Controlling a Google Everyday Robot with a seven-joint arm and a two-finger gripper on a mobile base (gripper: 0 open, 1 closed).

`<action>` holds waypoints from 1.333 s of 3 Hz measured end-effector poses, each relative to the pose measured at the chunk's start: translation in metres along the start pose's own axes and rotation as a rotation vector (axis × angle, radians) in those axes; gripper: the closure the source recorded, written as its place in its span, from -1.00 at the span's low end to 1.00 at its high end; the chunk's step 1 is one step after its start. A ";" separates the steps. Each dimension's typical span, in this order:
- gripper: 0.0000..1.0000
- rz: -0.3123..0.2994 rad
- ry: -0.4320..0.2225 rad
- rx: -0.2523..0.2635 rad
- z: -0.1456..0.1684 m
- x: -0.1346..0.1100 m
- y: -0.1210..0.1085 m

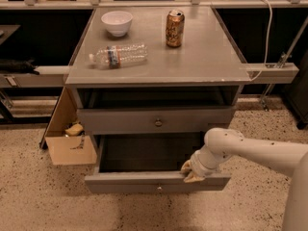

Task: Open middle drawer

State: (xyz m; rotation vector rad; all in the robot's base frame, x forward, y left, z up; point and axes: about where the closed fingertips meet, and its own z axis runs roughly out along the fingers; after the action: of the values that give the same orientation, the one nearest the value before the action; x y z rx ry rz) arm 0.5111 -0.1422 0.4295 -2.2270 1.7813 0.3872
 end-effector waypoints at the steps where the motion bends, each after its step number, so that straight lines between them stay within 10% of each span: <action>1: 1.00 0.000 0.000 0.000 -0.001 -0.001 0.000; 3: 1.00 0.002 -0.032 -0.023 0.000 -0.007 0.018; 4: 0.48 0.002 -0.032 -0.023 0.000 -0.007 0.018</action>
Offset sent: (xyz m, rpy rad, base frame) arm -0.0809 0.0081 -0.0103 0.1096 0.1109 0.0277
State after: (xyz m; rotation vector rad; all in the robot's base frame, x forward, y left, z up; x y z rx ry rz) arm 0.4923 -0.1400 0.4314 -2.2216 1.7720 0.4430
